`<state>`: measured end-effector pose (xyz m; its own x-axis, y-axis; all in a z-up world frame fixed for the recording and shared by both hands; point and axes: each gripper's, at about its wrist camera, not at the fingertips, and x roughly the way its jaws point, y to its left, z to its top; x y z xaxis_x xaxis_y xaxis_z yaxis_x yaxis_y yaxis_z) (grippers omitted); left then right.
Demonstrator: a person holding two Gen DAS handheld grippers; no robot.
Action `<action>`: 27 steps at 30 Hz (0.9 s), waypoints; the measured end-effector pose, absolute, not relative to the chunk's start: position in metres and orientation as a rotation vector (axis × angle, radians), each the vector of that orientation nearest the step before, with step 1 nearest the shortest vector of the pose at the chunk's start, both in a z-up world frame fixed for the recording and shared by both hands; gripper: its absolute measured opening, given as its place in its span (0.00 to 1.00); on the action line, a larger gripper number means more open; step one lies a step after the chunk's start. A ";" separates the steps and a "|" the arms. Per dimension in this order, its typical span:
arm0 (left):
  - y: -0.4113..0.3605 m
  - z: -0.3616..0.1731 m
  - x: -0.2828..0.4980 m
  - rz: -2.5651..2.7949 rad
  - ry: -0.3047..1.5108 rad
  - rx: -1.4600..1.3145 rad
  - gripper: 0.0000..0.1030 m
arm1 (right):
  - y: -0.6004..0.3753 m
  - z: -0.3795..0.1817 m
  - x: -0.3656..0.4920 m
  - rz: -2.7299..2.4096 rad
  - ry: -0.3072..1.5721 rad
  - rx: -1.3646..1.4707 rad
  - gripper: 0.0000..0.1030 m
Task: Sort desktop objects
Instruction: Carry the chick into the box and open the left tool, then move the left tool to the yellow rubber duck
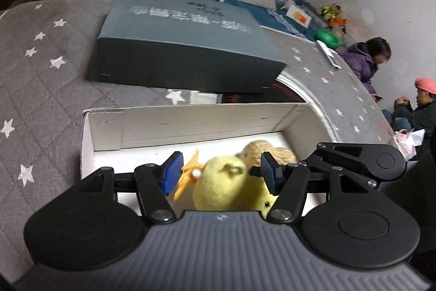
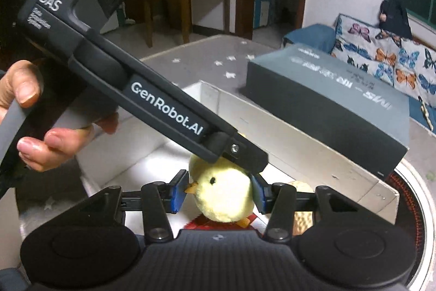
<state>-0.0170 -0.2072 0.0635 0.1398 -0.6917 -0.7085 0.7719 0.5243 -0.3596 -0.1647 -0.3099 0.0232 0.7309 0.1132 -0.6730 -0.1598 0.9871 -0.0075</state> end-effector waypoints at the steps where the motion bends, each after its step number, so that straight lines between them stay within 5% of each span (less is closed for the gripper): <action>1: -0.207 0.062 -0.017 -1.055 0.959 0.105 0.60 | -0.311 0.020 -0.162 0.148 0.746 -0.063 0.47; 12: -0.177 0.081 -0.042 -1.037 0.859 0.119 0.60 | -0.308 0.027 -0.182 0.134 0.712 -0.049 0.61; 27: -0.087 0.102 -0.145 -1.072 0.768 0.149 0.66 | -0.283 0.052 -0.272 0.216 0.639 -0.066 0.63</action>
